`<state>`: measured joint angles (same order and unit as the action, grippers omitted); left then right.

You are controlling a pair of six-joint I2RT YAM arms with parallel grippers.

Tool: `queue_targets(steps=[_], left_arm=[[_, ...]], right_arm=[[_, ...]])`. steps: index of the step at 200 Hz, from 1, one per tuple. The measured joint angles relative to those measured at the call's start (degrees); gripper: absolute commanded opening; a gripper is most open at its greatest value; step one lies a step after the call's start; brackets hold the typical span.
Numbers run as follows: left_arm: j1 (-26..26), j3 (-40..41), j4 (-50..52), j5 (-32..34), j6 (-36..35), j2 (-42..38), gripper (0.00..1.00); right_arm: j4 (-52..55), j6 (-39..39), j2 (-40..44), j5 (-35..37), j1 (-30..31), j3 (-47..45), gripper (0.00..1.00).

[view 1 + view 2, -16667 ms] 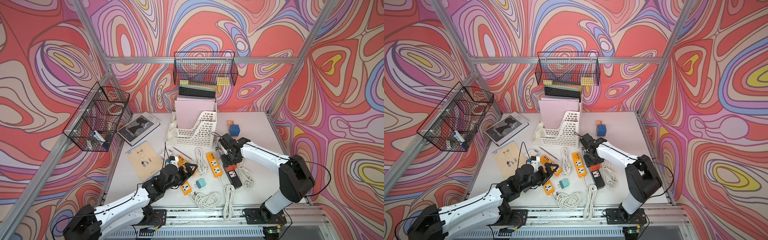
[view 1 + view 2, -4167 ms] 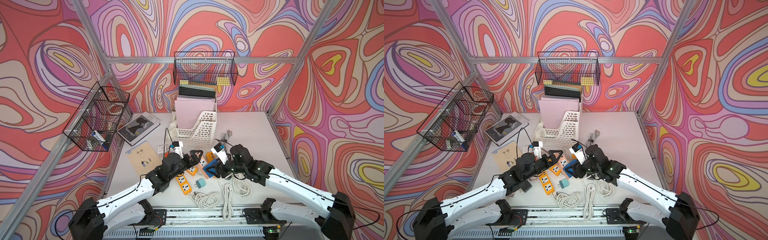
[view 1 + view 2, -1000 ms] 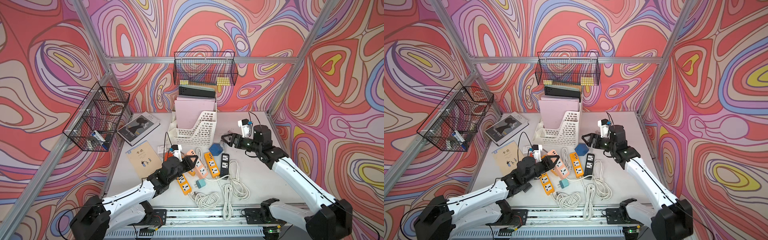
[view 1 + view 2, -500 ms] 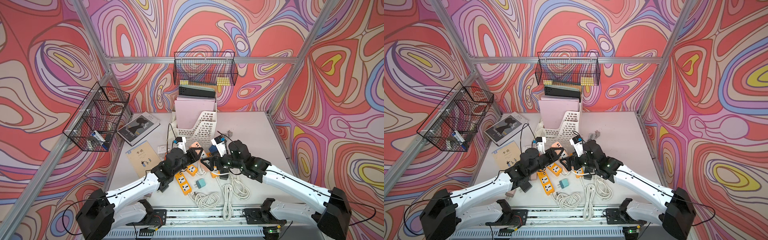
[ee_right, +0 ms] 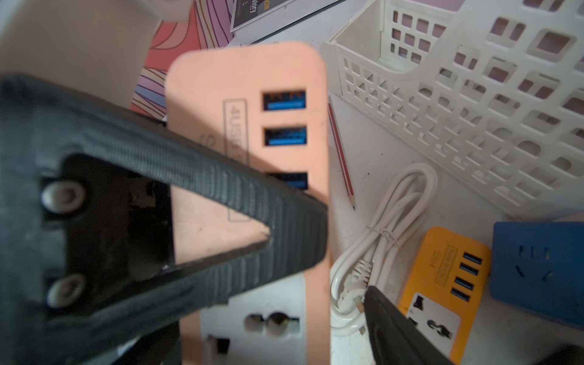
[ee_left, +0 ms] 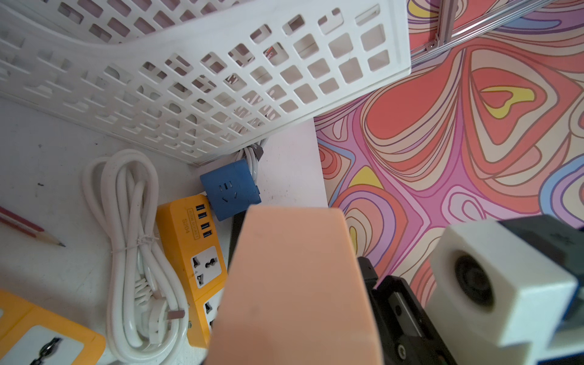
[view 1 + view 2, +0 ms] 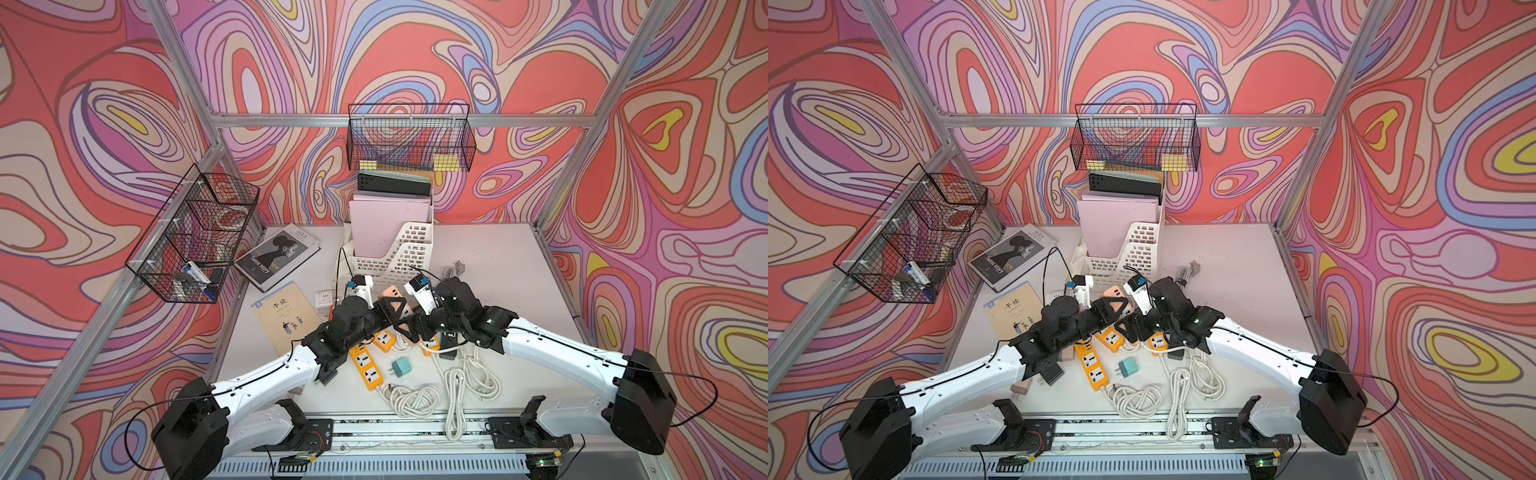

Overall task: Pull the plug off the socket
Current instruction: Place the socket at the center of the board.

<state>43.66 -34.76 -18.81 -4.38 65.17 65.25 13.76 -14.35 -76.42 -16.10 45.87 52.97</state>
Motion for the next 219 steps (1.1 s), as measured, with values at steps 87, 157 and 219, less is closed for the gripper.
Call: queue_targets(steps=[87, 157, 219], left_arm=[[-1.46, -0.55, 0.37, -1.51, 0.26, 0.15, 0.76], [-5.64, 0.28, 15.04, 3.85, -4.33, -16.92, 0.91], [-7.67, 3.43, 38.05, 13.03, -9.18, -27.23, 0.98]], right_arm=[[0.46, 0.11, 0.22, 1.31, 0.57, 0.48, 0.31], [1.49, -7.54, 14.21, 3.45, -14.51, -6.64, 0.31], [7.13, -11.82, 15.52, 4.46, -34.82, -8.0, 0.32]])
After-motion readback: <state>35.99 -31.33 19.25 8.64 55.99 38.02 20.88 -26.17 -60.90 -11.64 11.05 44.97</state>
